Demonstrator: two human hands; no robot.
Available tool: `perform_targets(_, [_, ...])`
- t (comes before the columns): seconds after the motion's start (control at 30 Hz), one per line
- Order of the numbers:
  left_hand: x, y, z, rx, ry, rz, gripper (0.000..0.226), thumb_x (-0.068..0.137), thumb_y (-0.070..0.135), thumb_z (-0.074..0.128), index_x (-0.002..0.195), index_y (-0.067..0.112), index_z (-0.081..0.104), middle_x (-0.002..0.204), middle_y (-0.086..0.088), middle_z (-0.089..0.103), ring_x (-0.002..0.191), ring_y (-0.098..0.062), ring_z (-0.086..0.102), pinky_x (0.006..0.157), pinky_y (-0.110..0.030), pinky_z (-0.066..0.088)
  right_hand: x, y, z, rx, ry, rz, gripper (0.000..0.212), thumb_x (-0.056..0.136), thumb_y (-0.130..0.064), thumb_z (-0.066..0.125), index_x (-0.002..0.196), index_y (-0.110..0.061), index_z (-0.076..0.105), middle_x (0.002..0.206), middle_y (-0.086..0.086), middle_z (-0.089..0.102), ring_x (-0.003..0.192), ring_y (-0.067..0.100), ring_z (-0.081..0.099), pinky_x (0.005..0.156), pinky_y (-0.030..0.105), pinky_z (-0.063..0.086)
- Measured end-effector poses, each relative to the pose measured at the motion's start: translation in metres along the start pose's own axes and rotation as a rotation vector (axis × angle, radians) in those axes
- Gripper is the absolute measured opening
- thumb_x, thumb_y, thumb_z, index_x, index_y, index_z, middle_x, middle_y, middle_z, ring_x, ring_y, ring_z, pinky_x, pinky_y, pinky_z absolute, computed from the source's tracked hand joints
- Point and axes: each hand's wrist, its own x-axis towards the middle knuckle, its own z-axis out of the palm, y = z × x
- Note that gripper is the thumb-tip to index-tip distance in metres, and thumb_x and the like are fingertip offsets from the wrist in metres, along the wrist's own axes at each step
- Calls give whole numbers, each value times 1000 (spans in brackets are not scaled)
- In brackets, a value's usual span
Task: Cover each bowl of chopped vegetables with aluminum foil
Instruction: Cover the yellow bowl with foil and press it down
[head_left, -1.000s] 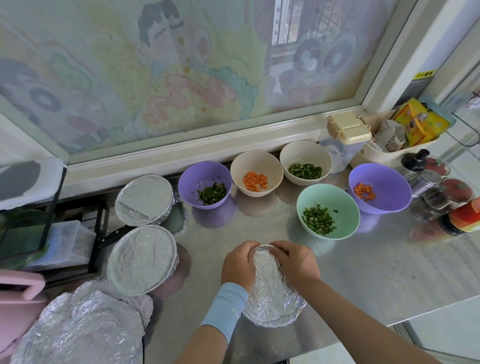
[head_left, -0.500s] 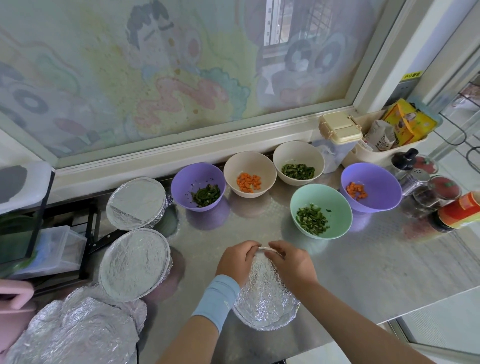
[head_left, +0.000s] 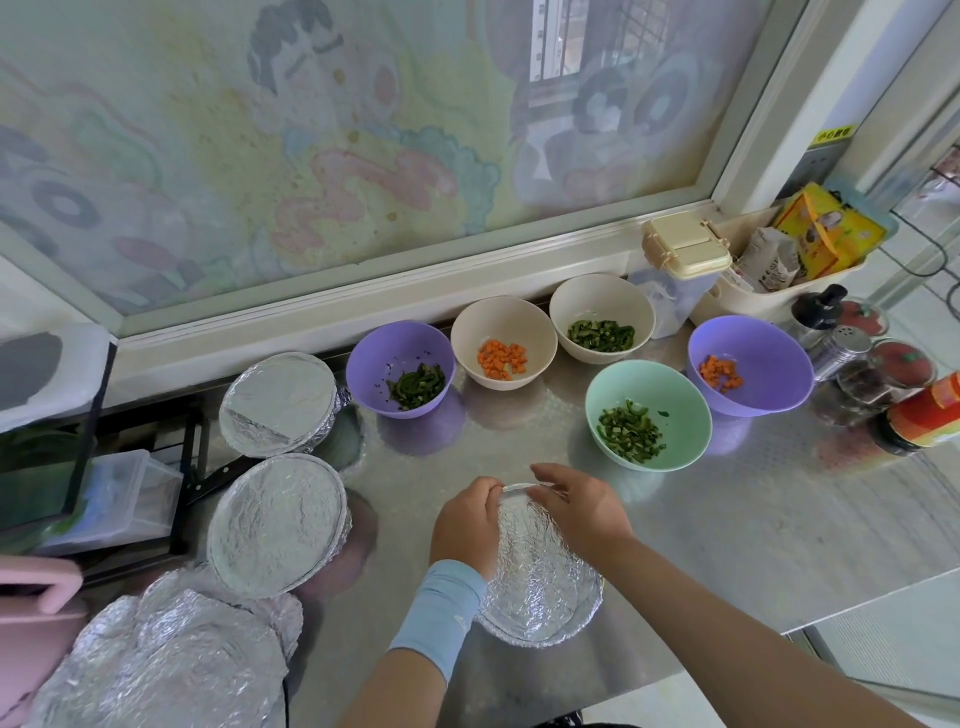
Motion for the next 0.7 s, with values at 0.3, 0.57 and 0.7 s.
perform_targets(0.3, [14,11,-5,-160,-193,14,20,96,27,57,109,28,72,105,15,72,95,-3,64,89,-20,49,-10,6,7,77,95,39,17,91,-40,64,104,-32,72,90,-16,72,87,3,65,81,28,53])
perform_targets(0.57, [7,10,-2,-116,-83,17,19,98,27,56,105,24,74,97,11,74,89,-8,65,83,-23,50,-5,4,4,58,38,-4,14,92,-41,64,98,-38,75,83,-25,71,80,-4,64,74,21,51])
perform_targets(0.7, [2,11,-2,-89,-2,-83,23,99,24,50,106,23,71,98,9,72,91,-12,65,81,-24,49,3,-2,-5,1,-13,-10,31,93,-43,61,123,-36,65,108,-18,66,101,4,63,89,21,49])
